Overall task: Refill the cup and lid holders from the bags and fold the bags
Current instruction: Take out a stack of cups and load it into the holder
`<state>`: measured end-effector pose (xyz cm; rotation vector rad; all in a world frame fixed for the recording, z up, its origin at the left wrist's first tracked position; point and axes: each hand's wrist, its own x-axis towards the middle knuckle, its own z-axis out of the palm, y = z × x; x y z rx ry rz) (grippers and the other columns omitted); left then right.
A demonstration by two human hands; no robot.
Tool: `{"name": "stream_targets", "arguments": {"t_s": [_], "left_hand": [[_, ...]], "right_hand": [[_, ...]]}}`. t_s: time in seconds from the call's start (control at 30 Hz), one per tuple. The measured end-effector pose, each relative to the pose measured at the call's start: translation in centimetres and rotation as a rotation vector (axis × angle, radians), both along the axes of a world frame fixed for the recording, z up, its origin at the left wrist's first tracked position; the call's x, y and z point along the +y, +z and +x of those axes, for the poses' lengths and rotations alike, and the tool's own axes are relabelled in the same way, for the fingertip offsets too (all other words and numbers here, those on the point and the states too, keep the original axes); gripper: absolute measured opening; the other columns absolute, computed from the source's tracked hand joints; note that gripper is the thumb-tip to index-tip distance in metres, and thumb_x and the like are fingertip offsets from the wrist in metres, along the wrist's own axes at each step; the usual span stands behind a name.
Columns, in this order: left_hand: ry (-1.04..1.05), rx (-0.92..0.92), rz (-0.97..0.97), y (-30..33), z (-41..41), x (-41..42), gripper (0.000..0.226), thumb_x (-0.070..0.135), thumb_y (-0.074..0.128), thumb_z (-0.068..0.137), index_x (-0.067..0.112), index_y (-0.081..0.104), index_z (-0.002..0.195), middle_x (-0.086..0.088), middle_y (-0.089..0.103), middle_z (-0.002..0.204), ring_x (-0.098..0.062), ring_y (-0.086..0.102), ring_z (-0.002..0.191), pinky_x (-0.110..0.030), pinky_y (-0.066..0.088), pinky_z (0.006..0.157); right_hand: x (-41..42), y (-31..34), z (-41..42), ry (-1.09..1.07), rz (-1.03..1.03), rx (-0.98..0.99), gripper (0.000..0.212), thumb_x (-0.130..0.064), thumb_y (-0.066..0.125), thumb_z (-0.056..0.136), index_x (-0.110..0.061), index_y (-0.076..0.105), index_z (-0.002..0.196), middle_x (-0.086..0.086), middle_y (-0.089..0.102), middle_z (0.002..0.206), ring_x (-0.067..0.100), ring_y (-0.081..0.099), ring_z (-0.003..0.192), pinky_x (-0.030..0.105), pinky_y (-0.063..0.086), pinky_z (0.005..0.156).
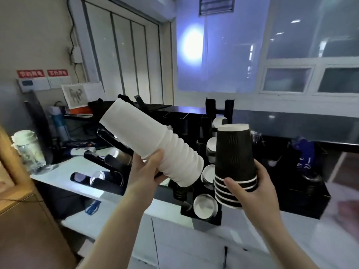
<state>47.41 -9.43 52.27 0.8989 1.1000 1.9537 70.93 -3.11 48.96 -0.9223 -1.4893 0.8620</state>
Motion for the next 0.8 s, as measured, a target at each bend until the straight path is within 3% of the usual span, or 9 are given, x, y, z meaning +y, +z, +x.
{"name": "stream_targets", "arguments": {"t_s": [0.07,0.17,0.27,0.37,0.53,0.7,0.8], "left_hand": [[-0.026,0.041,0.018,0.1,0.4,2.0,0.056,0.032,0.073,0.067,0.034,0.05,0.117,0.005,0.065,0.117,-0.021,0.063,0.11,-0.046,0.057,0.081],[-0.05,0.156,0.072,0.1,1.4,5.1,0.055,0.031,0.075,0.064,0.033,0.052,0.114,0.015,0.069,0.103,-0.009,0.067,0.098,-0.034,0.059,0.072],[-0.06,0.318,0.099,-0.8,2.4,7.5,0.054,0.023,0.075,0.071,0.03,0.05,0.119,0.009,0.068,0.11,-0.011,0.065,0.103,-0.03,0.057,0.08],[-0.097,0.476,0.068,-1.7,3.1,9.0,0.07,0.035,0.081,0.064,0.037,0.045,0.124,0.014,0.063,0.118,-0.005,0.06,0.11,-0.018,0.053,0.08],[-0.151,0.607,-0.037,-3.1,3.3,11.2,0.09,0.036,0.085,0.058,0.029,0.039,0.135,0.009,0.058,0.127,-0.009,0.057,0.116,-0.031,0.053,0.089],[-0.226,0.76,-0.121,-4.1,2.8,12.2,0.09,0.039,0.087,0.061,0.031,0.038,0.137,0.014,0.058,0.126,-0.004,0.056,0.117,-0.02,0.05,0.089],[-0.252,0.906,-0.185,-4.5,3.1,12.5,0.094,0.05,0.087,0.06,0.045,0.032,0.136,0.026,0.052,0.129,0.004,0.05,0.12,-0.014,0.045,0.093]], "right_hand": [[0.6,0.1,0.7,-0.054,-0.009,0.001,0.074,-0.044,0.081,0.058,-0.043,0.048,0.123,-0.026,0.064,0.102,-0.009,0.061,0.092,0.022,0.048,0.076],[2.0,0.6,1.8,-0.106,-0.006,-0.003,0.067,-0.038,0.083,0.061,-0.048,0.047,0.117,-0.028,0.063,0.099,-0.011,0.06,0.091,0.021,0.048,0.076],[3.8,1.3,3.1,-0.114,-0.001,-0.019,0.061,-0.041,0.081,0.061,-0.059,0.045,0.105,-0.031,0.063,0.097,-0.012,0.06,0.09,0.017,0.046,0.073],[5.8,1.6,4.2,-0.109,0.007,-0.023,0.062,-0.037,0.083,0.064,-0.06,0.044,0.106,-0.039,0.06,0.098,-0.014,0.059,0.09,0.015,0.045,0.072],[8.0,0.9,4.9,-0.097,0.012,-0.035,0.068,-0.041,0.081,0.061,-0.046,0.045,0.118,-0.035,0.061,0.098,-0.013,0.059,0.09,0.006,0.046,0.064],[9.0,0.2,5.6,-0.051,-0.022,-0.052,0.059,-0.036,0.083,0.063,-0.056,0.047,0.106,-0.032,0.063,0.099,-0.01,0.061,0.091,0.009,0.049,0.065],[9.2,0.0,6.1,-0.034,-0.029,-0.05,0.06,-0.038,0.083,0.062,-0.056,0.046,0.106,-0.035,0.062,0.099,-0.01,0.061,0.091,0.007,0.049,0.063]]}}
